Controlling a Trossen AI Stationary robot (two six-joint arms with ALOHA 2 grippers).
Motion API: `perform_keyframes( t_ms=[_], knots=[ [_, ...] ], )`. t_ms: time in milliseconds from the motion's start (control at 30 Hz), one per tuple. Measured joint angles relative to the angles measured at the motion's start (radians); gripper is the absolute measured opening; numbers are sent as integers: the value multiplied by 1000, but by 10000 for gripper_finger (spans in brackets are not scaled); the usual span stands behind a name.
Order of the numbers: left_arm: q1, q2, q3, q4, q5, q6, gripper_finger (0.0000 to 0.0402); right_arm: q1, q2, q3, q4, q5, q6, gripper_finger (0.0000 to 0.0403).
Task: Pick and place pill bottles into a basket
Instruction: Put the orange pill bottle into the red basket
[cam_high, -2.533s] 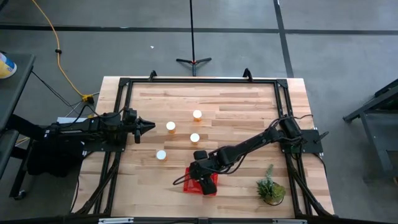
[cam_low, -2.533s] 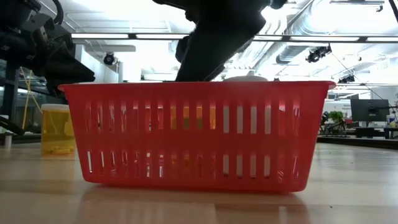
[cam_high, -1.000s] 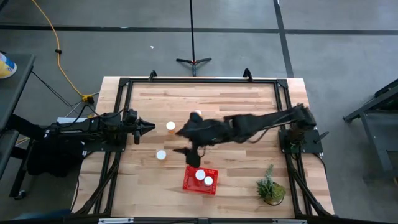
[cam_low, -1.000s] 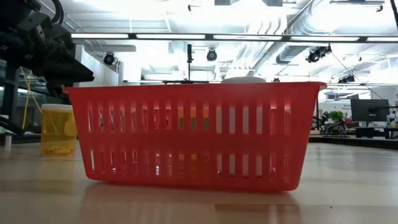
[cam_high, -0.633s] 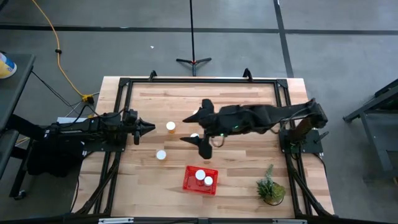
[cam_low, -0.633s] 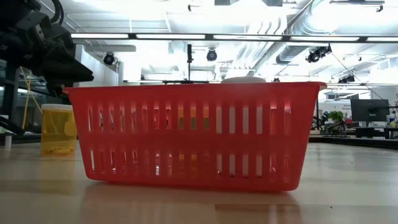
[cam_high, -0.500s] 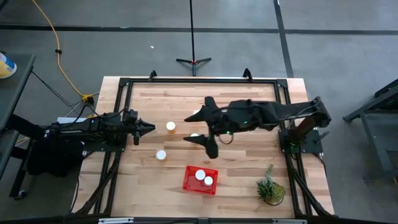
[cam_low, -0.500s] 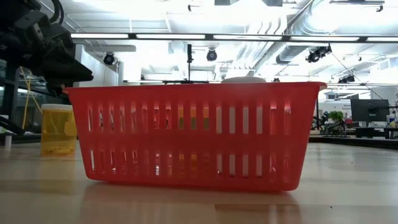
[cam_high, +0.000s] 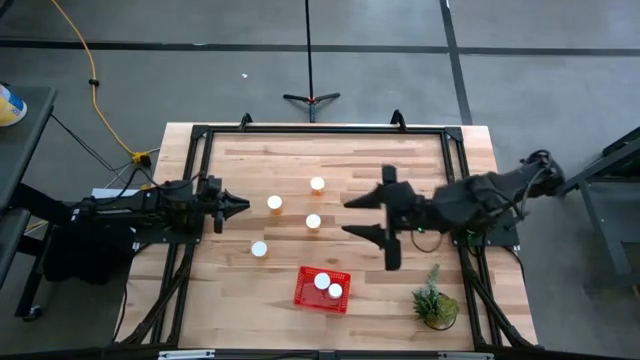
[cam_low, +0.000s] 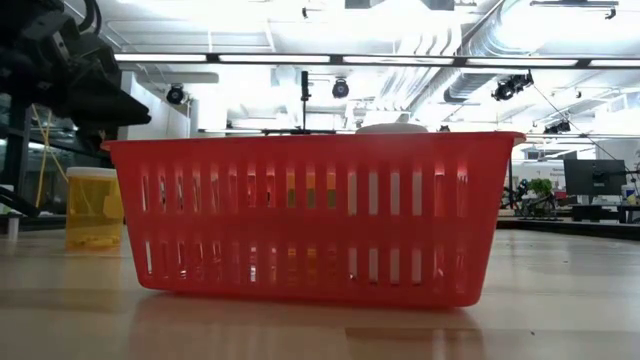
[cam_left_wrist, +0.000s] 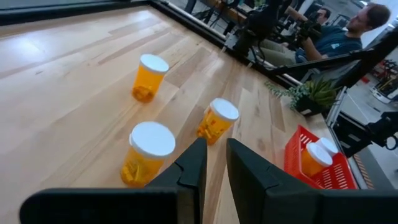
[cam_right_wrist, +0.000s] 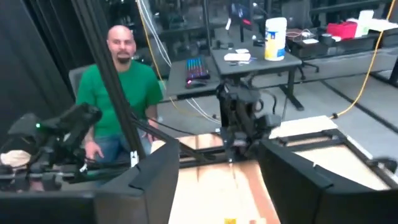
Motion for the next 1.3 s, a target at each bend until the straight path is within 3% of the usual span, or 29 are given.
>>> perform_keyframes(
  t_ms=[300,500,700,867,1100,1300],
  knots=[
    [0,0,10,37,4,51,97,-73,-293,-684,622,-29,80,167],
    [0,0,10,48,3,104,72,-180,-392,-960,824,-87,139,154],
    [0,0,10,70,-5,146,22,-293,-411,-1052,716,-90,123,162],
    [0,0,10,88,-62,144,26,-400,-410,-1053,564,-106,42,193],
    [0,0,10,90,-150,141,83,-544,-410,-1053,365,-212,-7,275],
    [0,0,10,90,-168,141,54,-611,-387,-1053,312,-330,-104,302]
  ],
)
